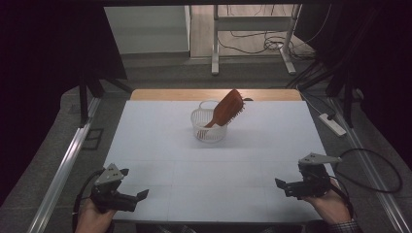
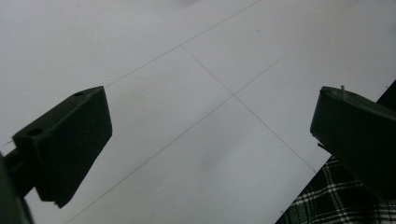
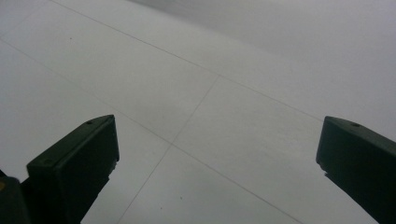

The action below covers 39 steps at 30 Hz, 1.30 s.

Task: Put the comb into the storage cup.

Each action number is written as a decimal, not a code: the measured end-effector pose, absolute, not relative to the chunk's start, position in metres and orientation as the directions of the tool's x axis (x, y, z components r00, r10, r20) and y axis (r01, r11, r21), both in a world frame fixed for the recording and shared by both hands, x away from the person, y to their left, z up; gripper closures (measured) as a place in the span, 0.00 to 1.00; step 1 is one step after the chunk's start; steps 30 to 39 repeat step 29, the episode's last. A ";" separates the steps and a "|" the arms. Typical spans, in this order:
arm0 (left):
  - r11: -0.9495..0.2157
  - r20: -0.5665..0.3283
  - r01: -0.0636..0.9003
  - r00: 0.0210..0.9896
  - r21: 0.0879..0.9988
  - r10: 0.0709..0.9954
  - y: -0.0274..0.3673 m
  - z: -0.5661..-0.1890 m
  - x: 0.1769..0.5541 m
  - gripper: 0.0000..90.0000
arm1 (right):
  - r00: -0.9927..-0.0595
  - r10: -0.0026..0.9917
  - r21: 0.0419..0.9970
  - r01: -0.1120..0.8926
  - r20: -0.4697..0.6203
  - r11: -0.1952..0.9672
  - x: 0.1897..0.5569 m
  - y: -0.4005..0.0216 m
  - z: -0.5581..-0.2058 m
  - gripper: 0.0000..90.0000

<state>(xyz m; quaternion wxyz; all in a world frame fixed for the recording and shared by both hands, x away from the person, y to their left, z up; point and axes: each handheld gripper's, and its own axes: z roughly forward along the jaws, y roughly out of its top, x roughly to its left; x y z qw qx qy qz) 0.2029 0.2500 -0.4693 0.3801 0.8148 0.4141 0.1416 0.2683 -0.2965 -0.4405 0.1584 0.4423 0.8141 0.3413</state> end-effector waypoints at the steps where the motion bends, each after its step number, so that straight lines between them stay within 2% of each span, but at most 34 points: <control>1: -0.368 -0.084 0.567 0.617 0.737 0.782 0.250 -0.469 0.203 0.00 | -0.554 0.831 0.697 0.615 0.050 0.368 0.266 -0.298 -0.441 0.00; 18: -0.368 -0.084 0.568 0.616 0.736 0.783 0.250 -0.469 0.203 0.00 | -0.504 0.863 0.690 0.634 0.026 0.350 0.249 -0.314 -0.443 0.00; 25: -0.370 -0.082 0.568 0.617 0.735 0.783 0.250 -0.469 0.203 0.00 | -0.504 0.864 0.674 0.635 -0.008 0.377 0.245 -0.313 -0.442 0.00; 39: -0.371 -0.083 0.568 0.617 0.735 0.782 0.250 -0.469 0.203 0.00 | -0.503 0.864 0.670 0.639 -0.008 0.378 0.245 -0.314 -0.443 0.00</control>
